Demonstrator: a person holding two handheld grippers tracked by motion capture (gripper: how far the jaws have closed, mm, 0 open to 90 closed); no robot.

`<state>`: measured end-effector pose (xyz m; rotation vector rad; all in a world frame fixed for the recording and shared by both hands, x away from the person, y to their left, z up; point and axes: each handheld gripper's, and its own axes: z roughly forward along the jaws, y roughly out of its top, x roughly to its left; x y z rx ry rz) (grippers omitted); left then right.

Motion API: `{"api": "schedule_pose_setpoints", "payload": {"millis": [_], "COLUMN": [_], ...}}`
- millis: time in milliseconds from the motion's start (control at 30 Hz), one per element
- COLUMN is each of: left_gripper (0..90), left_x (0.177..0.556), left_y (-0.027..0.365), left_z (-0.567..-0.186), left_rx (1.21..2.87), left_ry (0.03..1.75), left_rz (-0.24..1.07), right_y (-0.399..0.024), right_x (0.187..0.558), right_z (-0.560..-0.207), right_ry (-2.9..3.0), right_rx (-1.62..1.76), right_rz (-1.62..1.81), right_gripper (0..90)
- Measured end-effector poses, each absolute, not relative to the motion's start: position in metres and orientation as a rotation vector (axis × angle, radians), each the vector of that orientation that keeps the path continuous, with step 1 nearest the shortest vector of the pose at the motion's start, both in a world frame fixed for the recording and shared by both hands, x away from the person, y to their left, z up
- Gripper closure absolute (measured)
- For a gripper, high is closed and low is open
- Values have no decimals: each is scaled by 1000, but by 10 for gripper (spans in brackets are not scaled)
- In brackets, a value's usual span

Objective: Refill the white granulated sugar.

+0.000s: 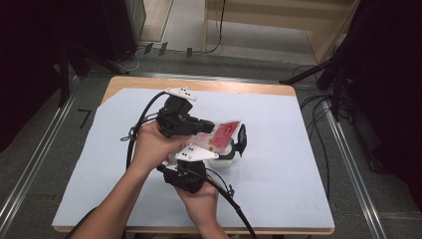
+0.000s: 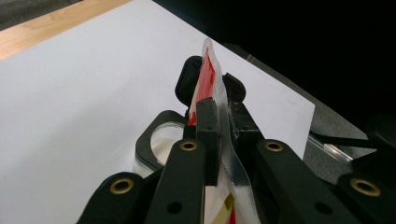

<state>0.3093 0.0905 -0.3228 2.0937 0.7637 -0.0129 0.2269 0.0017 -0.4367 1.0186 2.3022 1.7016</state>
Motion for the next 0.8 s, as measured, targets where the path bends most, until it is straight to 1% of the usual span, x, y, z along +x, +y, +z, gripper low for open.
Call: {"api": "schedule_pose_setpoints", "payload": {"millis": [800], "left_gripper": [862], "left_x": [309], "left_y": [90], "left_z": [-323], "left_rx": [2089], "left_ry": [764], "left_rz": [-13], "right_y": [2], "right_x": [226], "right_z": [-437], "right_ry": [2297], "right_rx": [1017], "right_rz": [1697], "right_gripper": [636]}}
